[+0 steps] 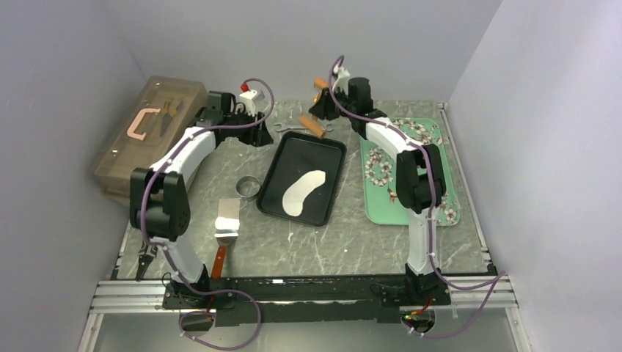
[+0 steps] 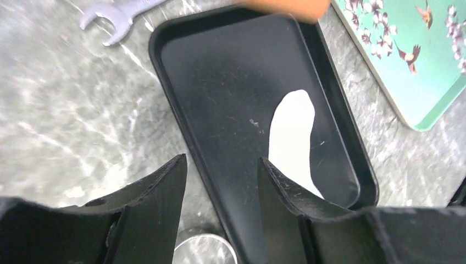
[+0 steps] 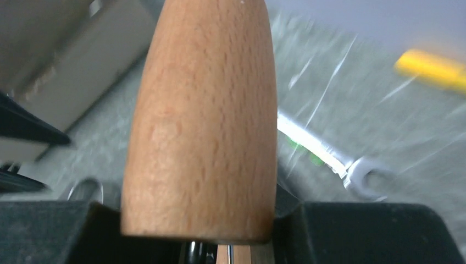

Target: Roll out the dumpling wrappers from the dough

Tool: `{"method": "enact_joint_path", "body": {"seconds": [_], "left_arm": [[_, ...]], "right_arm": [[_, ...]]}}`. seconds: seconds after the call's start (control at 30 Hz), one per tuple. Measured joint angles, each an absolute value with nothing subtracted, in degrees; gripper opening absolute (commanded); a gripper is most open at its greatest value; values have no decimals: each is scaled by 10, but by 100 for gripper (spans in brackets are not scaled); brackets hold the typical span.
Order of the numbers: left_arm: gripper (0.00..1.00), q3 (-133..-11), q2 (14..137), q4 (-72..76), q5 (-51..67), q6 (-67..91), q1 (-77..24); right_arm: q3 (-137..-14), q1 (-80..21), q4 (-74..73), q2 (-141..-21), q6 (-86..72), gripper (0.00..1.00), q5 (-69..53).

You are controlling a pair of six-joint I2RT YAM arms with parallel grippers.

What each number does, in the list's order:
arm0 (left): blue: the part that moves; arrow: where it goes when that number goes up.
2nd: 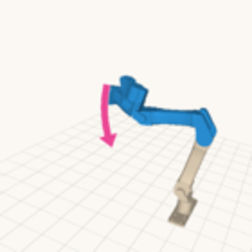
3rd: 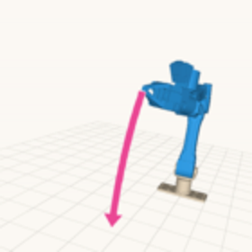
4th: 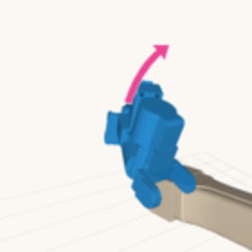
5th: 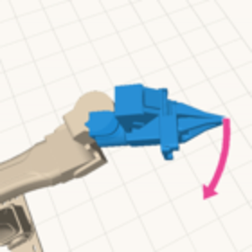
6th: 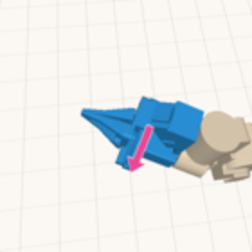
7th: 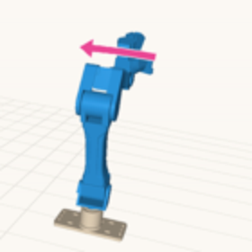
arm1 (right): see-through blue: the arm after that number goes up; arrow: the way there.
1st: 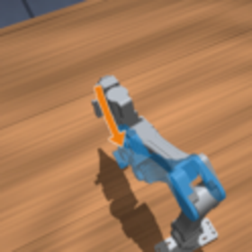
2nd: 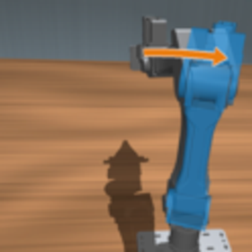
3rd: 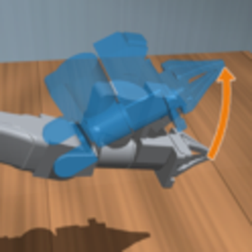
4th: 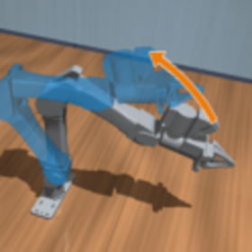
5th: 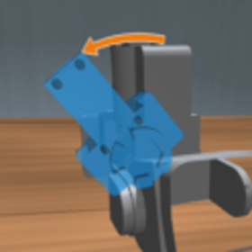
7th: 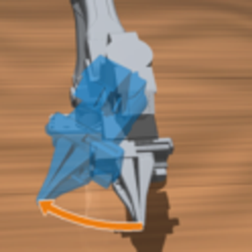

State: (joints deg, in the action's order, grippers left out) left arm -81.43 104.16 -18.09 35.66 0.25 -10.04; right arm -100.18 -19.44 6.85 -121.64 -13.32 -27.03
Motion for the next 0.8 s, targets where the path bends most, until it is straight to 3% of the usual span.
{"method": "enact_joint_path", "body": {"seconds": [0.2, 0.4, 0.6, 0.73, 0.8], "left_arm": [[57, -814, 940, -290, 341, -154, -91], [58, -777, 924, -364, 316, -236, -78], [60, -730, 945, -386, 271, -257, -59], [60, -726, 976, -374, 243, -257, -57], [60, -726, 996, -366, 230, -257, -57]], "right_arm": [[-1003, -198, 11, -1322, -171, 0, -362], [-1044, -203, 45, -1378, -227, 13, -405], [-1101, -202, 47, -1417, -230, 50, -399], [-1136, -198, 42, -1447, -227, 95, -366], [-1137, -194, 34, -1452, -231, 99, -348]]}}
